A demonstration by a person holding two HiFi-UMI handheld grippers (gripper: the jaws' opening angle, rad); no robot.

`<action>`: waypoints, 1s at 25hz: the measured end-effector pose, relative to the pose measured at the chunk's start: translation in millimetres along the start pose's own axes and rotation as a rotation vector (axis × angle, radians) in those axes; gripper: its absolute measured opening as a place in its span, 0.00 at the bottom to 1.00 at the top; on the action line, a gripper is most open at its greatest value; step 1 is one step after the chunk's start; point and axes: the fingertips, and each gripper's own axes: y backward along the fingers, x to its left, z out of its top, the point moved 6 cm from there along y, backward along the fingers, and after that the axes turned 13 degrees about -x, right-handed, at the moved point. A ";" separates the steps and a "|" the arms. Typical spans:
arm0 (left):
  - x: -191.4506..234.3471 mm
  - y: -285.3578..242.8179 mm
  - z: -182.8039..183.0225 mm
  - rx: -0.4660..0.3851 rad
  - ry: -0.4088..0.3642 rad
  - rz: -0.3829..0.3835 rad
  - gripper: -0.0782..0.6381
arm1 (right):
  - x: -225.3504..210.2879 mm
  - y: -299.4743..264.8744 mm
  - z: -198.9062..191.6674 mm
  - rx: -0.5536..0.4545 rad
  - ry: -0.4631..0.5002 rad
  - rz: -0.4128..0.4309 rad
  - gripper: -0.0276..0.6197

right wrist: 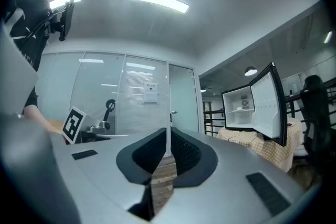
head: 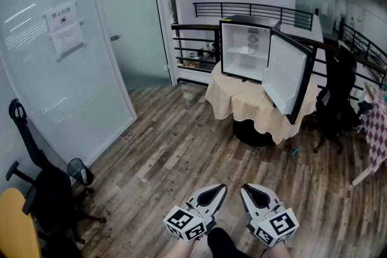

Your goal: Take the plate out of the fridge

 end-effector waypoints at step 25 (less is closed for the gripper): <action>205.9 -198.2 -22.6 0.043 0.010 -0.030 0.12 | -197.2 -192.4 -54.7 0.010 -0.091 -0.077 0.12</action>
